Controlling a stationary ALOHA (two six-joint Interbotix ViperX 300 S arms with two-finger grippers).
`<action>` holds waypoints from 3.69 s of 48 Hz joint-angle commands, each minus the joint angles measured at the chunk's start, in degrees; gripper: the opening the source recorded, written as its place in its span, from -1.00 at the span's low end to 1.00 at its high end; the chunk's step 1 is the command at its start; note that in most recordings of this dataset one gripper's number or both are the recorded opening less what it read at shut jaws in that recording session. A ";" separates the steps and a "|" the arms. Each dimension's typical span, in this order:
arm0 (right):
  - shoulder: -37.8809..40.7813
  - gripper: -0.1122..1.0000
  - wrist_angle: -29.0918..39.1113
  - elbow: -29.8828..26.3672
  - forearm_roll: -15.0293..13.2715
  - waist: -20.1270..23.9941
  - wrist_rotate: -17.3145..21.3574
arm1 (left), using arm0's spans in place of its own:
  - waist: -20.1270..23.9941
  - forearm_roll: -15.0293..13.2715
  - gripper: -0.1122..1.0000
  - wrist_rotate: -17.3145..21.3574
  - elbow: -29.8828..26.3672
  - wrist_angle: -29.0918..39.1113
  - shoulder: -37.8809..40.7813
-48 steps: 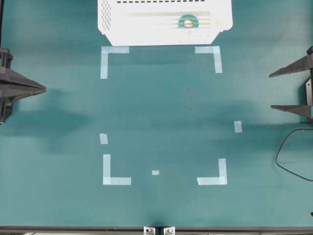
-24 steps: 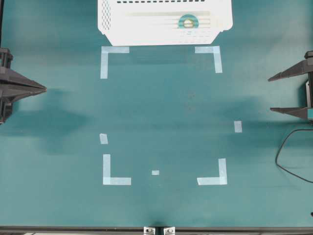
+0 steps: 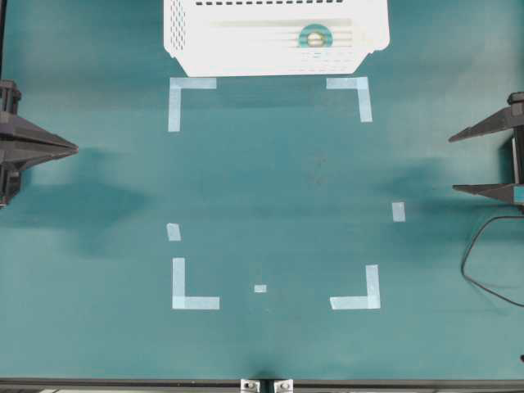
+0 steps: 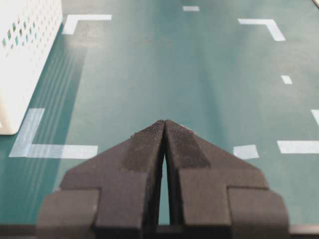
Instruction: Put the tape into the white basket.
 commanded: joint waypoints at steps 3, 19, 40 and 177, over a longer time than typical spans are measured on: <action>0.88 0.86 -0.79 -0.53 -0.09 0.09 0.00 | 0.18 -0.09 -0.99 -0.53 -0.62 0.00 0.44; -0.44 0.88 -5.27 2.37 -0.09 0.09 0.00 | 0.18 -0.09 -0.99 -0.44 -1.41 2.99 0.35; -0.53 0.87 -5.19 2.37 -0.35 0.09 0.00 | 0.18 -0.09 -0.99 -0.44 -1.41 2.99 0.35; -0.53 0.87 -5.10 2.55 -0.62 0.09 0.00 | 0.26 0.00 -0.99 -0.44 -1.41 2.99 0.35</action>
